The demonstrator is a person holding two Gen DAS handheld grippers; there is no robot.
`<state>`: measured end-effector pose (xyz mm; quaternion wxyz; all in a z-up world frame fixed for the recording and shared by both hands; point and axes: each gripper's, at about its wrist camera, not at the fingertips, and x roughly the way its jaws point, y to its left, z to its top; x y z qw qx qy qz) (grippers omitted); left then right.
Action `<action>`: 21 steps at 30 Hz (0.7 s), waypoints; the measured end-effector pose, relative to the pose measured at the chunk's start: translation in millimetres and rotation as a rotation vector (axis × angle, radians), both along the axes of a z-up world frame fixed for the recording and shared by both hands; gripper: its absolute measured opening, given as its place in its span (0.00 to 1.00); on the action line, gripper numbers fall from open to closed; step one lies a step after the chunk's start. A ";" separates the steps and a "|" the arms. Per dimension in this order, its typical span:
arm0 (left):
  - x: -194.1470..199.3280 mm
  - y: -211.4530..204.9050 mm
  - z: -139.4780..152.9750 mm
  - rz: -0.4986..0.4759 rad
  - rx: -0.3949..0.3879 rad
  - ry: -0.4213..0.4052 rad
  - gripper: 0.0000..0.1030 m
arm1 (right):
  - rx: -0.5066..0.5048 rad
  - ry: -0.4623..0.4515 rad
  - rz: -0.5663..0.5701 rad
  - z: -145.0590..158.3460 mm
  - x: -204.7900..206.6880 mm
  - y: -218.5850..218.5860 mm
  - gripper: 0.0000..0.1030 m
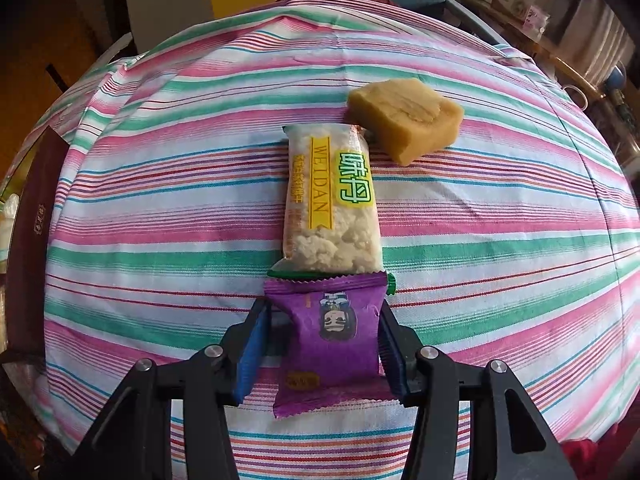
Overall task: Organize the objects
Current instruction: 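Carry the white bundle into the gold tray and open the left gripper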
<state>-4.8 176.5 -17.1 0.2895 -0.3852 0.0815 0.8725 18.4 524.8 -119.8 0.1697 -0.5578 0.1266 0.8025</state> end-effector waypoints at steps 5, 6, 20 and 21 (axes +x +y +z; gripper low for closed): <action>-10.8 -26.8 -5.4 0.042 0.031 -0.050 0.36 | 0.013 -0.002 0.004 1.3 -0.6 -10.9 0.52; -15.4 -38.0 -5.8 0.060 0.054 -0.073 0.36 | 0.015 -0.002 0.005 0.2 -0.9 -12.7 0.52; -39.9 -221.5 -12.0 0.480 0.214 -0.199 0.36 | 0.039 -0.010 0.027 9.4 -3.6 -31.6 0.52; -37.6 -220.5 -14.8 0.471 0.214 -0.208 0.36 | 0.041 -0.010 0.029 9.4 6.9 -26.9 0.52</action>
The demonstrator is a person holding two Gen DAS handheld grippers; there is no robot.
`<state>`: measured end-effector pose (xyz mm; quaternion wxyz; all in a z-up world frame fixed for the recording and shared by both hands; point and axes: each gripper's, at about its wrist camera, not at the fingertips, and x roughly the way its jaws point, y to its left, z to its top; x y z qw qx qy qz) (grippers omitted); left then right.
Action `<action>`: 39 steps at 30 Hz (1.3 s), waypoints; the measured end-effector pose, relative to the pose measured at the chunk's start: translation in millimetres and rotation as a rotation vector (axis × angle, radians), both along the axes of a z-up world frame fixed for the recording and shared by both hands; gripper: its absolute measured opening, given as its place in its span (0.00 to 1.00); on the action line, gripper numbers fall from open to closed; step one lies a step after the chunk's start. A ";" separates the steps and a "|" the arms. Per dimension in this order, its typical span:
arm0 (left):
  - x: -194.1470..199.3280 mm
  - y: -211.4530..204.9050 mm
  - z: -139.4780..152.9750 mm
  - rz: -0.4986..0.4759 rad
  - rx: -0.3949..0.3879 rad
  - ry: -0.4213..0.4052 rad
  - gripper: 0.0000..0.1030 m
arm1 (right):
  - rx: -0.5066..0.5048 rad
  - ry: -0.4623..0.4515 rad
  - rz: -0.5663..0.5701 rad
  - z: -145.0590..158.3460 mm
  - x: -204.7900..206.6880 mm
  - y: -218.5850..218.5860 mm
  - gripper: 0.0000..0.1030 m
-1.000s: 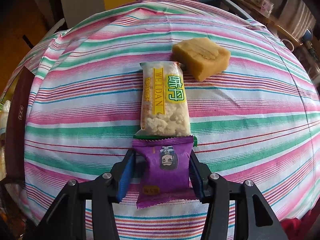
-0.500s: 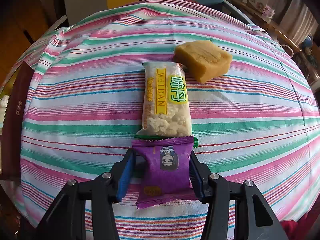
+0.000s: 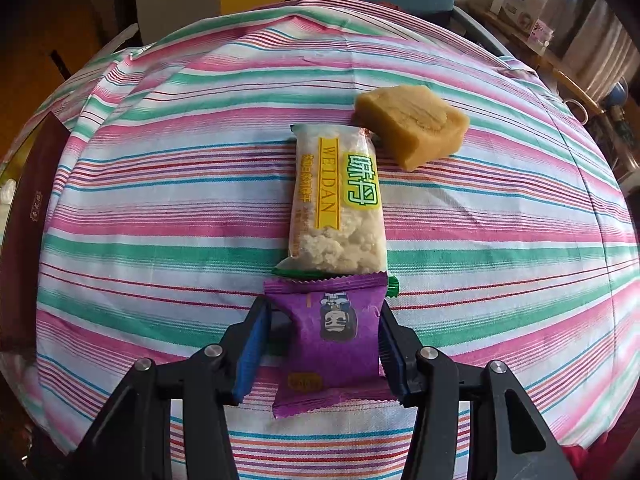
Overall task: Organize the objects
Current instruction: 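Carry the white bundle into the gold tray and open the left gripper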
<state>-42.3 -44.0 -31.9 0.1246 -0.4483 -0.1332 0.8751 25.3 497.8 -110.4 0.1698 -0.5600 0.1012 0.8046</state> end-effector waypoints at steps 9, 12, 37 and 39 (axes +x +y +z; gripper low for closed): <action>1.7 75.1 -14.1 -0.216 -0.010 -0.027 0.36 | 0.005 -0.001 0.007 1.3 1.0 -3.8 0.51; -4.0 97.8 -25.2 -0.252 -0.032 -0.060 0.36 | 0.006 -0.001 0.008 2.0 1.8 -4.5 0.51; 11.1 101.6 -21.3 -0.204 -0.258 0.039 0.42 | 0.019 -0.003 0.022 4.2 2.8 -10.0 0.46; 13.8 98.0 -14.5 -0.191 -0.269 0.063 0.42 | 0.023 -0.004 0.027 6.0 4.2 -13.4 0.44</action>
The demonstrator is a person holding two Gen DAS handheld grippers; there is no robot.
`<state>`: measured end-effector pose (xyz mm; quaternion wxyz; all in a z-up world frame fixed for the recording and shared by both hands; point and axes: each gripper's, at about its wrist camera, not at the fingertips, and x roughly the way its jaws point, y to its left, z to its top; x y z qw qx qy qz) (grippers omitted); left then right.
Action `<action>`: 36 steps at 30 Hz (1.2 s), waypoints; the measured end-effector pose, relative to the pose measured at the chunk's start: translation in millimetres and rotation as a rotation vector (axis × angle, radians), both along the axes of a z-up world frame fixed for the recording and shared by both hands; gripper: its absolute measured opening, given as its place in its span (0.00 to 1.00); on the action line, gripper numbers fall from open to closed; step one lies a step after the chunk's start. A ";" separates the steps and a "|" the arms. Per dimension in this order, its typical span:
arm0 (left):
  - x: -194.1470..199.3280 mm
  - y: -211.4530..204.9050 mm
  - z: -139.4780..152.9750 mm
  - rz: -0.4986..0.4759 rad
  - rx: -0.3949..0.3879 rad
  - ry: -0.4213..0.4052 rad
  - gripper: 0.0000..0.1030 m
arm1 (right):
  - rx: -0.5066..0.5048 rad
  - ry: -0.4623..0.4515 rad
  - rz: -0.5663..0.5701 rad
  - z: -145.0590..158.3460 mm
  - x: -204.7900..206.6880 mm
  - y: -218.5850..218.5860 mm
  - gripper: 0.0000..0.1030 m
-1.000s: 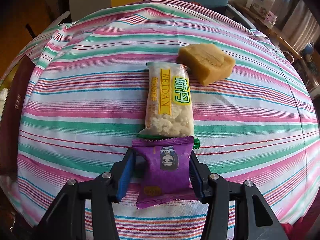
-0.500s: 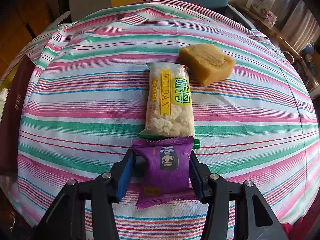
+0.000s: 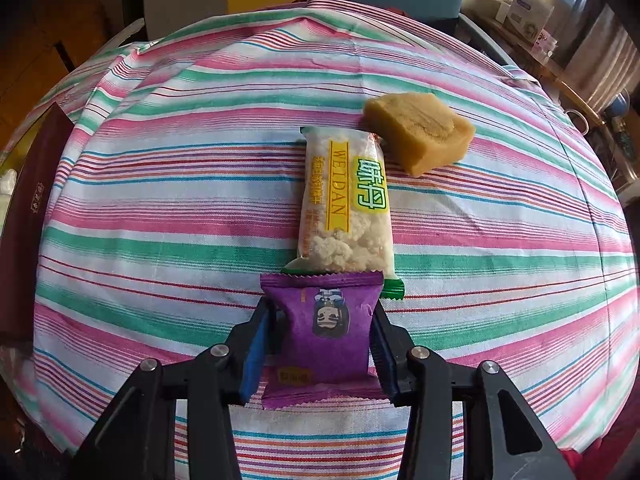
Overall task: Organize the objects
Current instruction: 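Carry the white bundle into the gold tray and open the left gripper, then carry the purple candy packet into the gold tray and open the right gripper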
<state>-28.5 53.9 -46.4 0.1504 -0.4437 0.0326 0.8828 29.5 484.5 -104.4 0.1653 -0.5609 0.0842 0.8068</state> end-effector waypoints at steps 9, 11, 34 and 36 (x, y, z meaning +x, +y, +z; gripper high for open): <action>6.4 -4.9 16.4 0.009 -0.010 0.075 0.42 | -0.009 -0.025 0.050 4.7 8.4 -26.4 0.35; 9.8 -4.9 20.0 0.006 -0.015 0.093 0.42 | -0.021 -0.024 0.058 6.7 11.2 -34.2 0.34; 16.4 -27.6 29.7 0.039 -0.021 0.151 0.42 | -0.159 0.216 0.434 85.7 -51.2 -213.4 0.33; 15.7 -32.7 28.8 0.048 -0.016 0.148 0.42 | -0.163 0.213 0.477 85.9 -59.8 -233.4 0.33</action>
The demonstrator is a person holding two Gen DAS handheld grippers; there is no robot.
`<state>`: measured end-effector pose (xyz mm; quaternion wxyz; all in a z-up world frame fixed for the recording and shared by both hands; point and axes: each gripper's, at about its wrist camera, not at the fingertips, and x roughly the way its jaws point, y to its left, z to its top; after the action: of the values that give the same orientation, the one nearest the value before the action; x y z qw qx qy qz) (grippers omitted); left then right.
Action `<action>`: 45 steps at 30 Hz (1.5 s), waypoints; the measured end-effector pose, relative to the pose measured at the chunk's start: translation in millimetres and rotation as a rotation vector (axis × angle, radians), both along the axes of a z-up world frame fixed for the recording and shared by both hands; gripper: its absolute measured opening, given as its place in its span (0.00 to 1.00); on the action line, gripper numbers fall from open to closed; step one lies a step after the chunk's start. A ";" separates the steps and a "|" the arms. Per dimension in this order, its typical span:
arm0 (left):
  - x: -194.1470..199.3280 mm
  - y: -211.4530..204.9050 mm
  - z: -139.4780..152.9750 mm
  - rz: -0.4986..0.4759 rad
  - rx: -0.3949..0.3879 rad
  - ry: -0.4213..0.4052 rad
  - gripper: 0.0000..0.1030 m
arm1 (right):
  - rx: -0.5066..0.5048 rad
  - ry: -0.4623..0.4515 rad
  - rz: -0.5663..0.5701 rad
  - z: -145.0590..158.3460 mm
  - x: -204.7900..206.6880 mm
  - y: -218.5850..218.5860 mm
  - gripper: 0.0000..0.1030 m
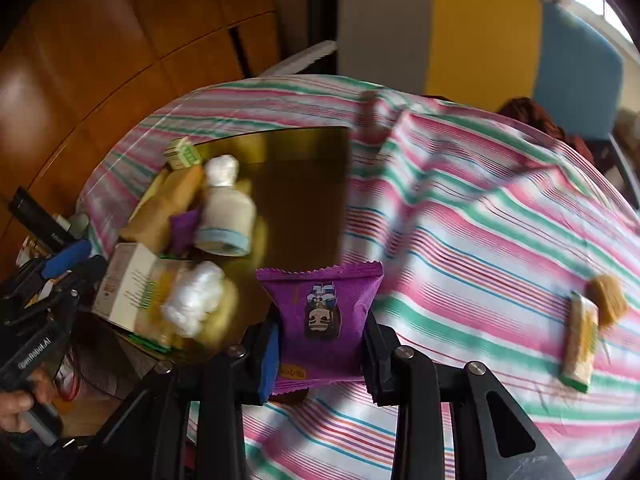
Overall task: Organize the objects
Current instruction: 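Carry the purple candy packet into the gold tray and open the right gripper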
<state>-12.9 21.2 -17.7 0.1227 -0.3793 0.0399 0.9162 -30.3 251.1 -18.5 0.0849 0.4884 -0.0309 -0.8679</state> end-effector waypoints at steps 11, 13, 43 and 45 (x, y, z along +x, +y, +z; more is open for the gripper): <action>-8.1 -24.4 -7.7 0.060 0.036 -0.025 0.42 | 0.134 -0.167 0.166 -62.2 -37.7 -74.9 0.35; -9.6 -26.1 -9.6 0.066 0.037 -0.032 0.42 | 0.129 -0.183 0.167 -70.4 -37.5 -78.4 0.38; 1.0 11.5 1.5 -0.012 -0.033 -0.015 0.42 | -0.070 0.001 -0.004 -18.4 11.0 8.1 0.68; 1.0 17.8 3.0 -0.029 -0.041 -0.012 0.42 | -0.069 0.009 -0.044 -15.1 15.7 28.1 0.68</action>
<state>-11.9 39.0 -14.7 0.1286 -0.3864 0.0632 0.9111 -14.6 279.2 -33.6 0.0826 0.4803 -0.0712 -0.8703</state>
